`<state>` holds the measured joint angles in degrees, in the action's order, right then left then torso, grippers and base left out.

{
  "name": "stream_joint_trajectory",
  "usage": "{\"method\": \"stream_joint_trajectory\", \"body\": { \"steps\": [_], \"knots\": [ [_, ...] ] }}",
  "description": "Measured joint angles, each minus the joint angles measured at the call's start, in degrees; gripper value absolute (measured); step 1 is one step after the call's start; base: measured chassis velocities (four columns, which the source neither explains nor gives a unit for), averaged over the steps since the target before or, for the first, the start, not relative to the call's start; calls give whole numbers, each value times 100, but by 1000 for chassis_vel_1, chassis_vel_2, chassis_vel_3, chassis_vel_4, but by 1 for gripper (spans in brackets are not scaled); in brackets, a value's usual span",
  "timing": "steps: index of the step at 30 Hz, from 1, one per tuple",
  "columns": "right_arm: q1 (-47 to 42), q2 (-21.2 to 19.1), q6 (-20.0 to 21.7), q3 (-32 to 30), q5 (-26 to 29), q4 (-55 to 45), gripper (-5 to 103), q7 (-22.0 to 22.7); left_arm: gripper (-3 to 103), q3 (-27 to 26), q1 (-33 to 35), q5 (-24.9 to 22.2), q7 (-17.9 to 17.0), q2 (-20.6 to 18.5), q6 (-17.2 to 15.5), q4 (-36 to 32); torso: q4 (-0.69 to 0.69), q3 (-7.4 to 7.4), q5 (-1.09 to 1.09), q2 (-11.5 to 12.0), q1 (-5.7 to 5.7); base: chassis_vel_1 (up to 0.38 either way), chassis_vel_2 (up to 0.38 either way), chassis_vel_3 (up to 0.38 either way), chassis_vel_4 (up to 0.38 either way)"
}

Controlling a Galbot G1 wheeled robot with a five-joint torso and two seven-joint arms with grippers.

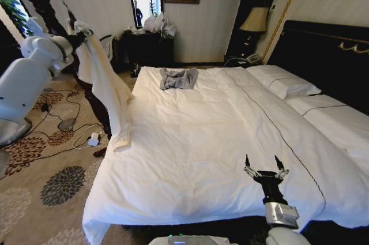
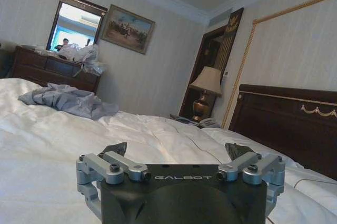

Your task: Pick up the clothes from the bed and hang them on the clothes hanger.

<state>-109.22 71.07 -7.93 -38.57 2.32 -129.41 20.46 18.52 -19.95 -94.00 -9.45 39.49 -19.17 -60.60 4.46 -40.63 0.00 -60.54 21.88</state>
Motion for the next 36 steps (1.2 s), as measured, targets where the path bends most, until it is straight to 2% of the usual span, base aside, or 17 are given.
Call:
{"method": "stream_joint_trajectory", "body": {
  "steps": [2,3,6,16,20,25,36],
  "knots": [
    [-15,-3,0,-5,-2,0,100,0,87,-32,38,-6,-35,-41,-45,-71,0,0,0,0,0,0,0,0,0],
    [-15,-3,0,-5,-2,0,100,0,87,-32,38,-6,-35,-41,-45,-71,0,0,0,0,0,0,0,0,0],
    [-22,-11,-9,-20,-4,0,100,0,99,-69,80,-14,-45,-119,-108,-209,-1,0,-1,0,0,0,0,0,0],
    [-13,-24,-12,-11,-8,11,100,0,100,-323,416,86,-80,-423,-186,-657,-1,0,0,1,0,0,0,0,0],
    [-9,-35,-14,-14,-8,19,100,5,100,-630,743,123,-134,-606,-229,-937,0,0,0,0,0,0,0,0,0],
    [4,-49,-13,6,-9,36,100,9,100,-1354,1443,376,-106,-889,-210,-1393,-2,0,-1,0,0,0,0,0,0],
    [4,-89,3,58,-22,47,100,9,100,-1866,2159,442,119,-1343,-155,-2050,0,0,0,0,0,0,0,0,0]
  ]
}}
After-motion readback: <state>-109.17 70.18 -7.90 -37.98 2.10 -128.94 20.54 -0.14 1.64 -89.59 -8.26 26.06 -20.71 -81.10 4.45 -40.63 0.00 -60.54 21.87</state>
